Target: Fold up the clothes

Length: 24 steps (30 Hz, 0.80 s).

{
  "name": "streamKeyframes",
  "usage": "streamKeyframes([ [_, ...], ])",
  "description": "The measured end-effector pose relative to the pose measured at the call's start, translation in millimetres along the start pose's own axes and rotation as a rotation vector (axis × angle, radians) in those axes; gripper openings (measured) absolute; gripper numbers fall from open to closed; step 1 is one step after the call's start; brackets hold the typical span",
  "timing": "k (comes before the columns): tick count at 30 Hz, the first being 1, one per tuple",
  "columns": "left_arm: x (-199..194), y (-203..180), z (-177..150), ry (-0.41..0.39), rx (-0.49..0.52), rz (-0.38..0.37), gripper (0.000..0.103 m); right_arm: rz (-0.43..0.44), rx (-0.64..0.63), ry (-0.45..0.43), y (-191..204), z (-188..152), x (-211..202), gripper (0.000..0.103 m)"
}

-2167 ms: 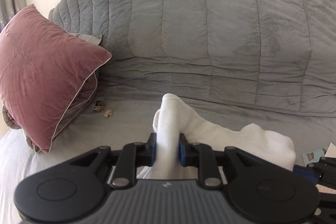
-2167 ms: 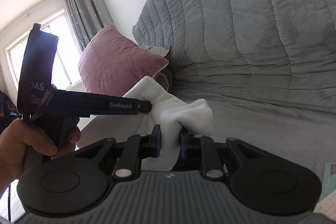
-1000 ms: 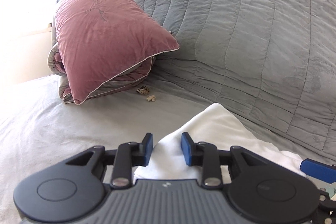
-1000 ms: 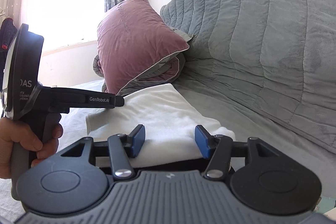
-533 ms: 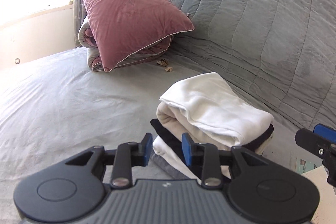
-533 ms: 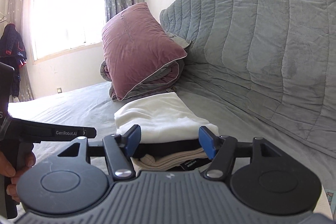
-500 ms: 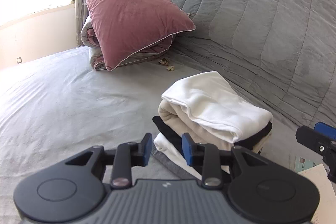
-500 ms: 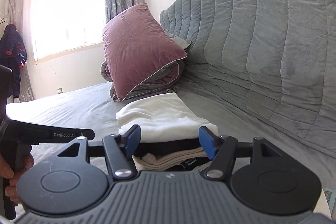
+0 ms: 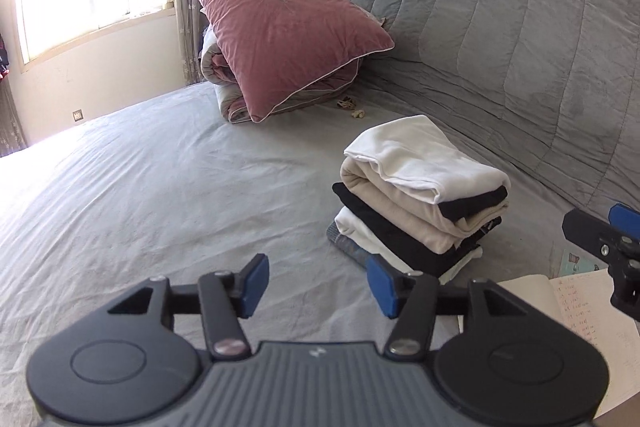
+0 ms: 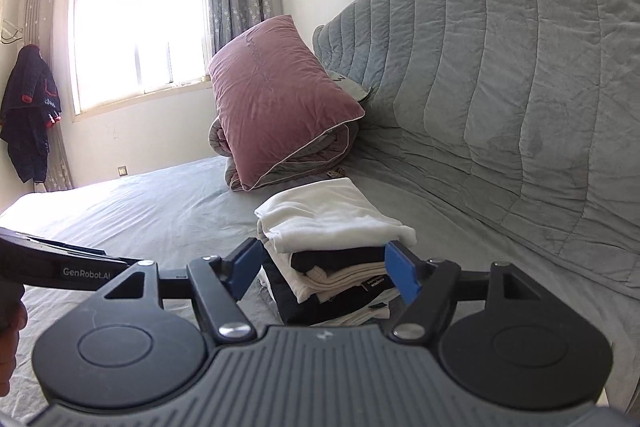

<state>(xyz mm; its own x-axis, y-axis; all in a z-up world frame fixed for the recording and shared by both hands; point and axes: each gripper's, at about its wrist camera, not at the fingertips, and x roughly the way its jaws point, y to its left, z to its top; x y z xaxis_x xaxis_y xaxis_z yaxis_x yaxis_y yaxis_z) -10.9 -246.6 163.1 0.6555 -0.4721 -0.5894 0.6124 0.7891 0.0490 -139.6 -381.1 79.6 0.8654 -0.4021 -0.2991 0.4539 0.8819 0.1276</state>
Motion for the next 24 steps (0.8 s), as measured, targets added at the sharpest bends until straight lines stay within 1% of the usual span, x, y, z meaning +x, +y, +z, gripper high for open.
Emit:
streamKeyframes([
  [2,-6.4,-2.6,-3.3,0.016,-0.007,0.000,0.076,-0.019,0.015,0.031,-0.2,0.3,-4.8,0.075],
  [3,-9.5,-3.9,-5.3,0.024,-0.011,0.001,0.080,-0.027,0.025,0.045,-0.8,0.3,-6.3,0.076],
  [5,-15.7,-6.6,-9.4,0.039,-0.020,0.003,0.091,-0.042,0.047,0.064,-2.1,-1.0,-9.2,0.080],
  [6,-18.5,-8.1,-12.3,0.041,-0.014,0.002,0.094,-0.048,0.059,0.070,-2.9,-2.1,-10.6,0.082],
  [7,-21.4,-9.6,-15.1,0.042,-0.009,0.002,0.101,-0.055,0.071,0.076,-3.6,-3.3,-12.0,0.087],
  [8,-24.2,-11.2,-18.0,0.044,-0.003,0.002,0.102,-0.065,0.085,0.088,-3.6,-6.6,-13.9,0.095],
  [10,-26.2,-16.3,-26.8,0.074,0.019,0.001,0.102,-0.080,0.089,0.107,-2.3,-13.8,-16.3,0.103],
  [13,-25.7,-22.9,-41.4,0.134,0.030,-0.003,0.102,-0.109,0.086,0.146,0.5,-24.7,-19.2,0.103],
  [15,-24.2,-27.4,-50.4,0.174,0.043,-0.028,0.102,-0.139,0.096,0.184,1.9,-30.3,-20.2,0.103],
  [17,-25.7,-33.0,-59.2,0.186,0.064,-0.057,0.102,-0.157,0.121,0.215,1.2,-35.2,-22.9,0.103],
  [20,-31.1,-38.7,-67.8,0.174,0.089,-0.081,0.102,-0.184,0.166,0.234,-0.1,-42.4,-31.9,0.103],
  [24,-37.9,-34.3,-74.0,0.173,0.076,-0.114,0.102,-0.230,0.177,0.248,3.7,-50.8,-40.4,0.103],
])
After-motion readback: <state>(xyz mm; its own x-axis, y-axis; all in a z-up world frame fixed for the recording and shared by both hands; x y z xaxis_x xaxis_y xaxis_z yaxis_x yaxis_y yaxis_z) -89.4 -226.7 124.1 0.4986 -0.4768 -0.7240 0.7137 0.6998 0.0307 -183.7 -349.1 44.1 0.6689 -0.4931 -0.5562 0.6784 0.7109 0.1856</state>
